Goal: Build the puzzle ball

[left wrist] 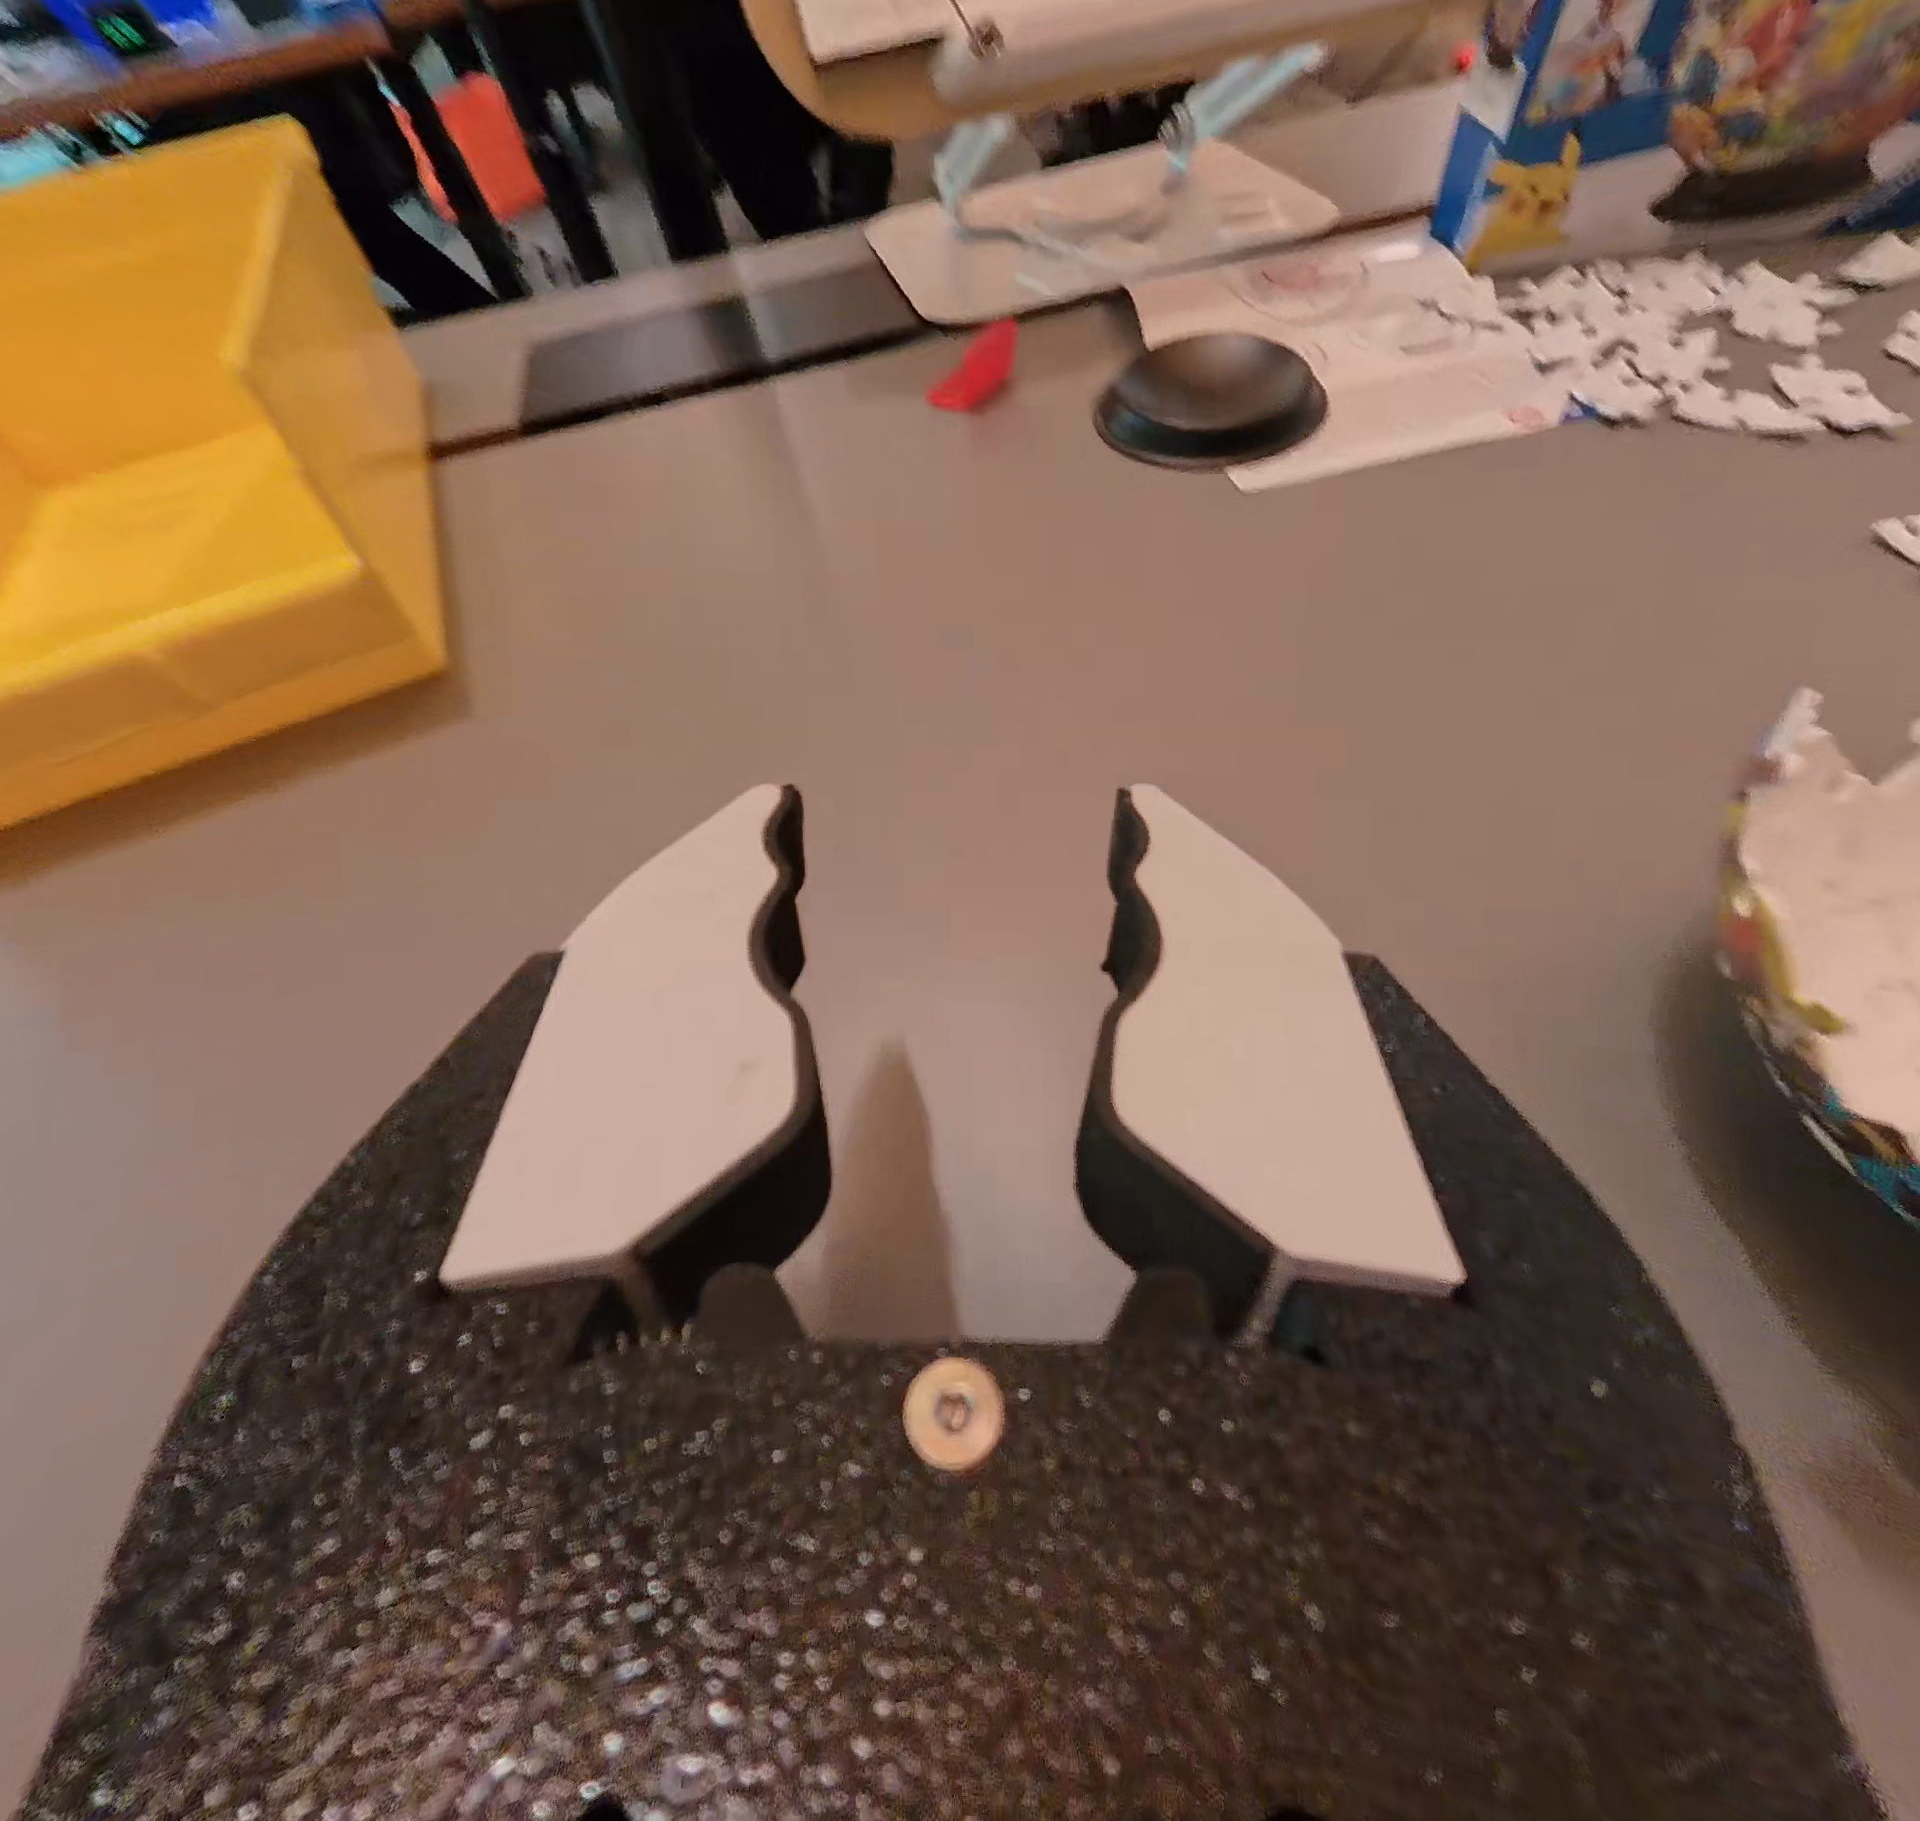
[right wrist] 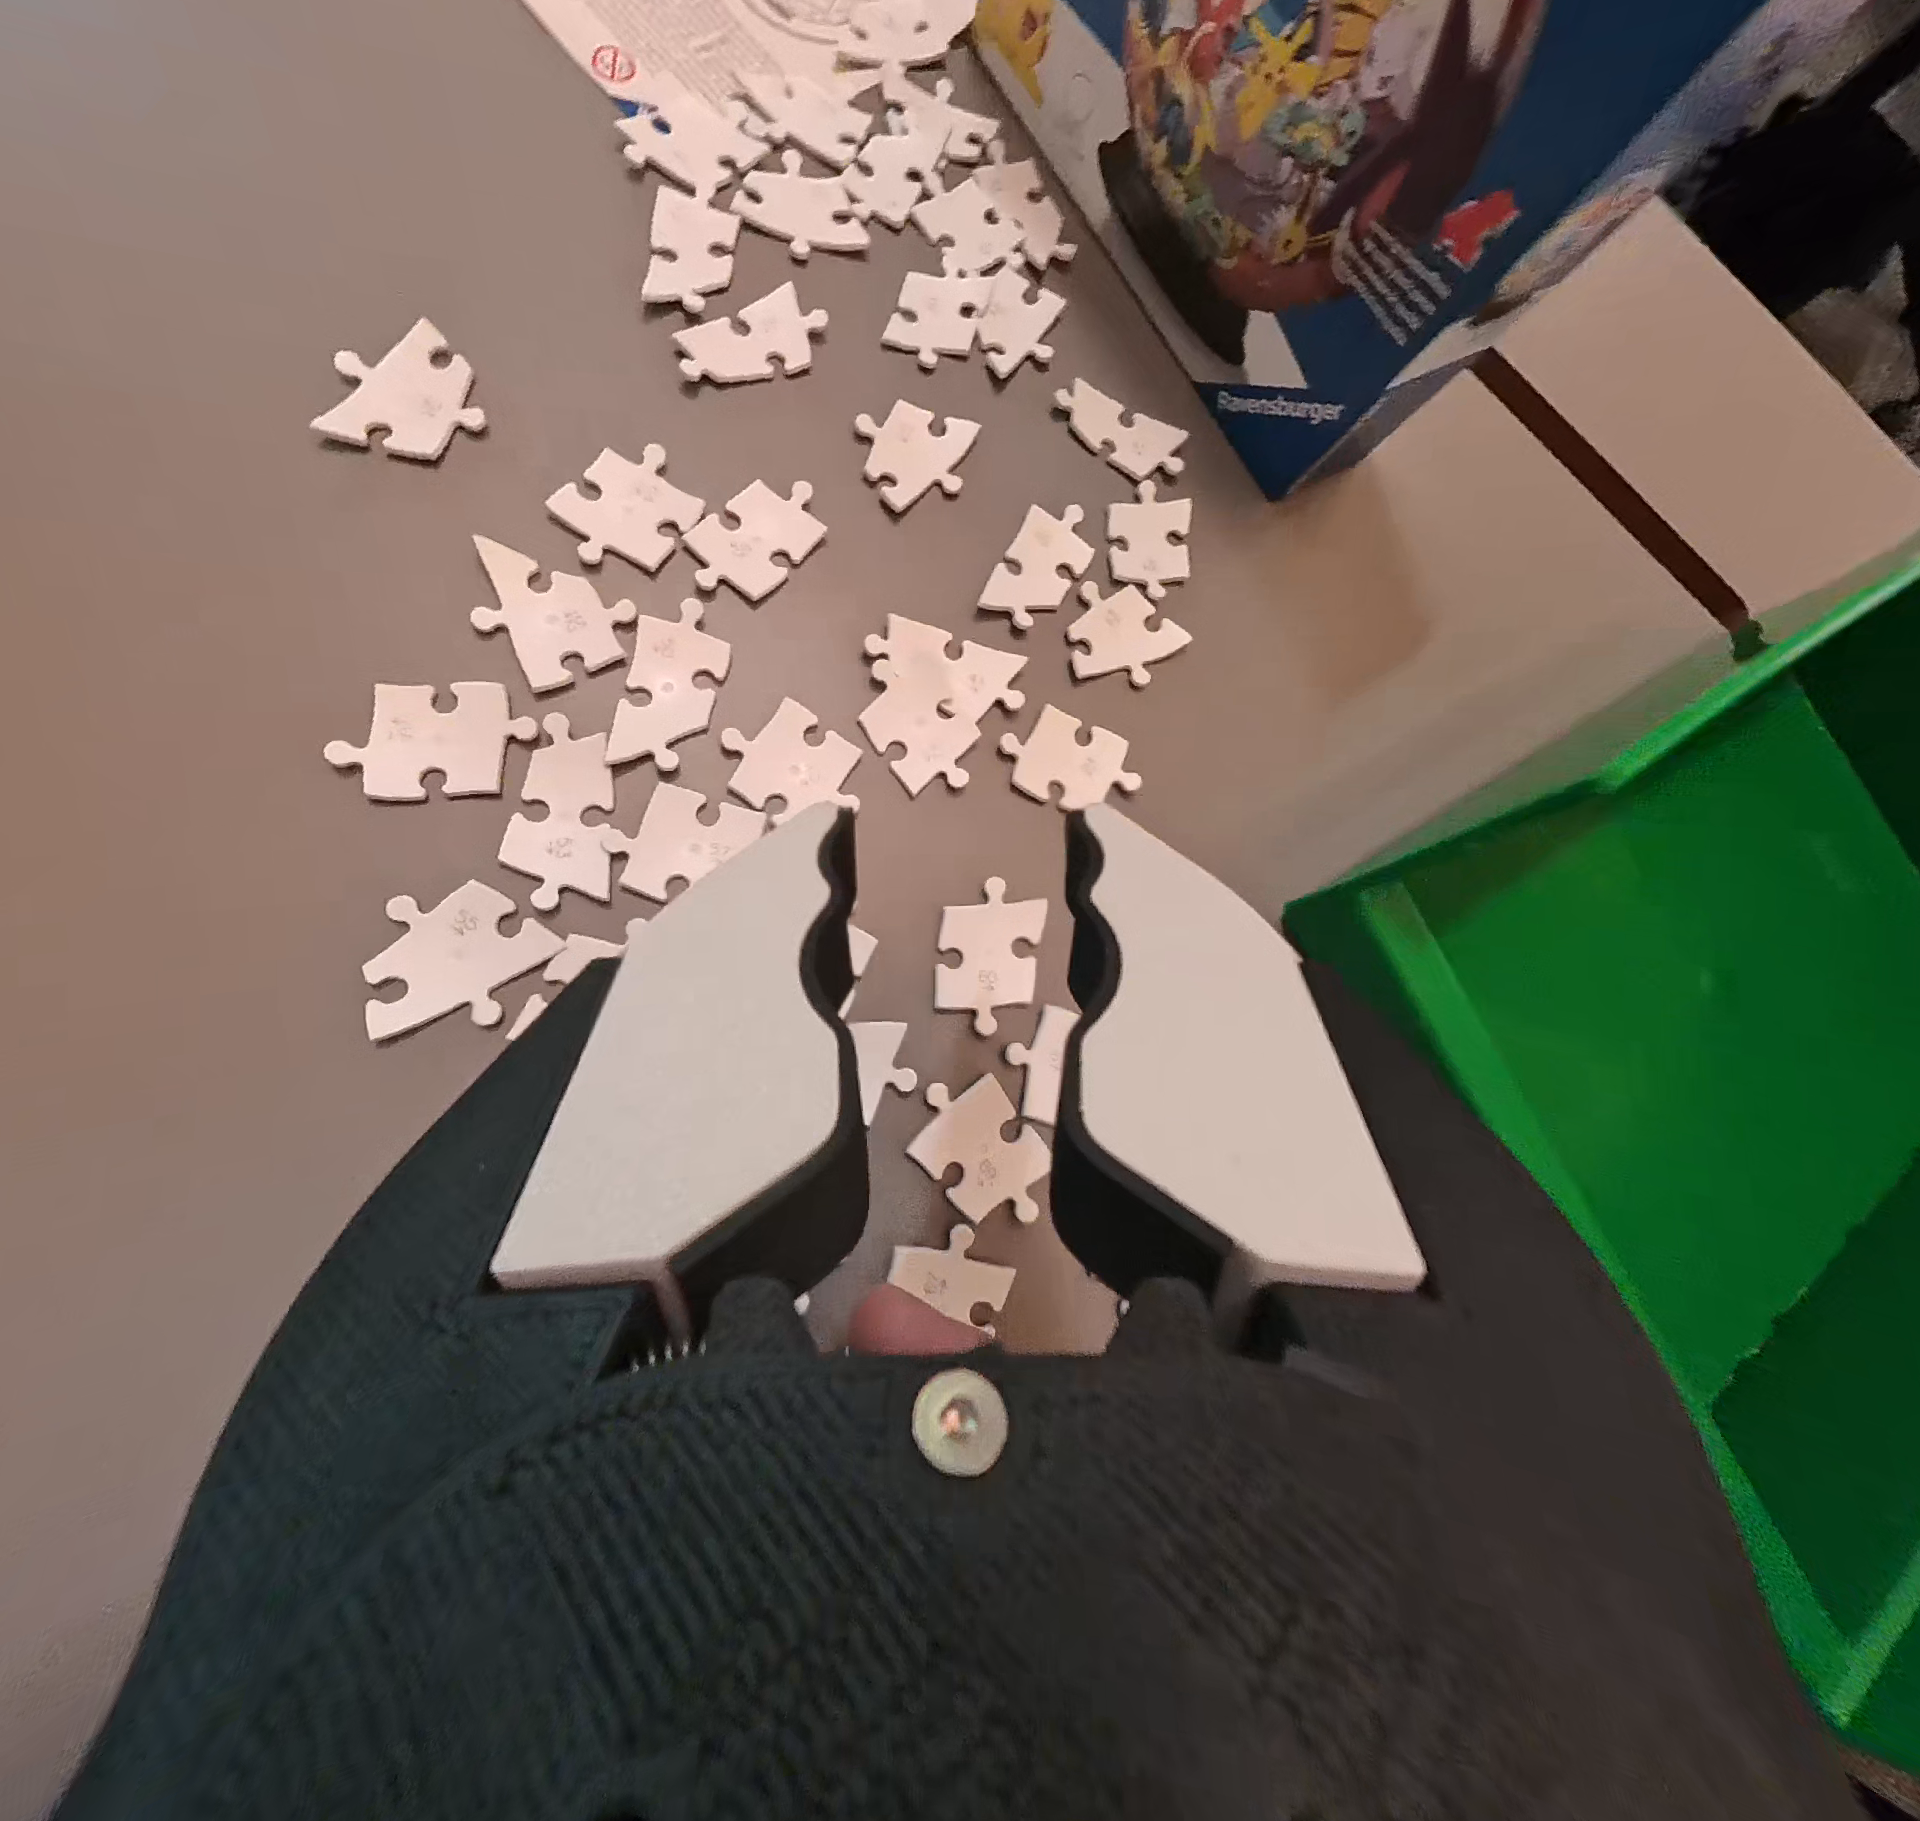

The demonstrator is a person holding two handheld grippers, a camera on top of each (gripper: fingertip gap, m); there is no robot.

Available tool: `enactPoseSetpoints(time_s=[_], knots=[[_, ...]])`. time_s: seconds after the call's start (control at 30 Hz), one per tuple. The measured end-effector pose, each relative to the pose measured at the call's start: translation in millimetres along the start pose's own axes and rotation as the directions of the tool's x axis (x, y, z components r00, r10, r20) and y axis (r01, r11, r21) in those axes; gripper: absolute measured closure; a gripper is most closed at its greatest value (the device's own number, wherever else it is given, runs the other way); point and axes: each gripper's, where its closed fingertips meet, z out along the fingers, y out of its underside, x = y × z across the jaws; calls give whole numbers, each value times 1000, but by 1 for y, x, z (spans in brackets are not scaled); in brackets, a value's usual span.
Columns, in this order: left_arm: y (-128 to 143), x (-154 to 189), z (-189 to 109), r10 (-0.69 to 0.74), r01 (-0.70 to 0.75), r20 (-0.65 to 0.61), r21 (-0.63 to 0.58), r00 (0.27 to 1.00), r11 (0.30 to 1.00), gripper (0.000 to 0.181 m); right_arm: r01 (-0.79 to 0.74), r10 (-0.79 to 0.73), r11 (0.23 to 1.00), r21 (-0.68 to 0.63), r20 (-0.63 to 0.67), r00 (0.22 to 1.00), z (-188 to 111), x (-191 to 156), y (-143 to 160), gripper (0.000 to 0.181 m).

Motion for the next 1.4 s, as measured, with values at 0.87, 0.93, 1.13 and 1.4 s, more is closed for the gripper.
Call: enactPoseSetpoints(time_s=[0.87, 0.93, 1.13, 1.4], knots=[[-7, -7, -10, 37, -46, 78, 113, 996, 993, 119, -166, 169, 976, 137, -8, 986, 5, 4, -16, 135], [-7, -7, -9, 40, -49, 77, 110, 996, 993, 120, -166, 168, 977, 134, -9, 986, 5, 4, -16, 136], [-4, -8, -9, 39, -46, 79, 91, 996, 995, 123, -178, 182, 976, 123, -14, 983, 8, 6, -11, 138], [-3, -6, -9, 44, -49, 66, 78, 997, 996, 122, -179, 186, 973, 147, -31, 982, 6, 10, -13, 145]])
